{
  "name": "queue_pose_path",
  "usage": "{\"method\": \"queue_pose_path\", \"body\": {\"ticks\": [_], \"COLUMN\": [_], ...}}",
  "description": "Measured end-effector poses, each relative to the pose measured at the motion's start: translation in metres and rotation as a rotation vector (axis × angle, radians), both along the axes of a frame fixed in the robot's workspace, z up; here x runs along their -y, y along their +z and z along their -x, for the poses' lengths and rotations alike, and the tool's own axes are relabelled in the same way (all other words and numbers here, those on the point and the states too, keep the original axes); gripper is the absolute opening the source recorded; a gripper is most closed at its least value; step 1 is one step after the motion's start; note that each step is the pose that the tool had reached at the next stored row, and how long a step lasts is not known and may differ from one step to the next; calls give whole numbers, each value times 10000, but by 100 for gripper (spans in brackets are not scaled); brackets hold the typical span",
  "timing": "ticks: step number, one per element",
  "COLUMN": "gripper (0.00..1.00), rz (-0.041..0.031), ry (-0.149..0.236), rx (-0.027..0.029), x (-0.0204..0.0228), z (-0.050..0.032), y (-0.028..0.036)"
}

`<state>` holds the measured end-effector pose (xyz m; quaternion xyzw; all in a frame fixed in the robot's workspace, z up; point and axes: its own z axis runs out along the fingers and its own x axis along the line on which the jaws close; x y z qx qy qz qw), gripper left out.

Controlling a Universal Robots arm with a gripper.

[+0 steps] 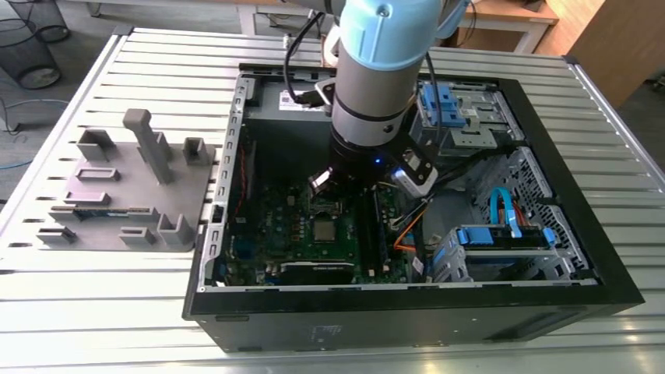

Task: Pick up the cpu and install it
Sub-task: 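Close the cpu cover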

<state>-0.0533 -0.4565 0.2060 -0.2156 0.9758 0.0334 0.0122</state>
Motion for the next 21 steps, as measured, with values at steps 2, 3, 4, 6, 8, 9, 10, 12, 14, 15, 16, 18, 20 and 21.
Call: {"method": "queue_pose_path", "body": {"ticks": [2, 3, 4, 6, 8, 9, 10, 12, 14, 15, 16, 18, 20, 21], "gripper": [11, 11, 11, 11, 11, 11, 11, 11, 11, 11, 11, 11, 11, 11], "rz": [0, 1, -1, -1, 3, 4, 4, 6, 7, 5, 5, 5, 5, 5], "ry": [-1, 0, 0, -1, 0, 0, 0, 1, 0, 0, 0, 0, -1, -1], "rx": [-1, -1, 0, 1, 0, -1, 0, -1, -2, -1, -1, 0, 0, 0], "x": [0, 0, -1, -1, -1, -2, -2, -4, -4, -5, -5, -5, -5, -5], "z": [-4, -6, -8, -9, -9, -9, -9, -9, -8, -8, -8, -7, -4, -3], "y": [-1, -2, -6, -18, -38, -47, -54, -62, -64, -66, -67, -69, -71, -73]}}
